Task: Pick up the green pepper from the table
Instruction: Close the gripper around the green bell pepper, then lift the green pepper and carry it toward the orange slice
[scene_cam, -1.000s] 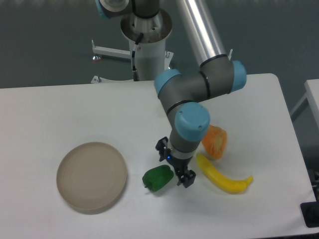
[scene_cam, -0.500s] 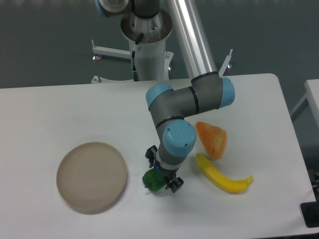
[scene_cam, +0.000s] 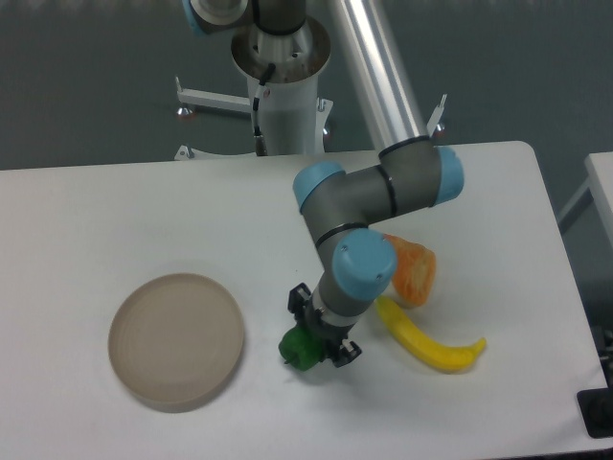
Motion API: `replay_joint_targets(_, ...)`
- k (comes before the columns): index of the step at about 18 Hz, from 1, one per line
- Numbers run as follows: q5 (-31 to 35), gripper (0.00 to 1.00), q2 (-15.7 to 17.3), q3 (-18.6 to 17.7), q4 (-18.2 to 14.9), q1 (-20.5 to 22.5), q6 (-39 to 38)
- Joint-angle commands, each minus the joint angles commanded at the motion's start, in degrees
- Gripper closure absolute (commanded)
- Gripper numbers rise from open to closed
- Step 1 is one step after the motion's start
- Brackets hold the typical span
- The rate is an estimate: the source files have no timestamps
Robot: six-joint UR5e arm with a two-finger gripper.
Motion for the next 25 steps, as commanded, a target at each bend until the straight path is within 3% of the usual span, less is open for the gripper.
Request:
replay_joint_targets(9, 0.52, 1.0, 3.43, 2.02, -0.35, 4.32, 0.7)
replay_joint_targets(11, 0.95, 1.0, 3.79, 1.84, -2.54, 4.76, 0.88)
replay_joint_targets(13, 5.5, 1.0, 4.49, 2.55, -6.49, 6.68, 1.23)
replay_joint_targets(16, 9.83, 1.0, 4.93, 3.07, -6.86, 7.05, 5.45)
replay_joint_targets(25, 12.99, 1.0, 5.98, 1.85, -7.12, 7.05, 11.15)
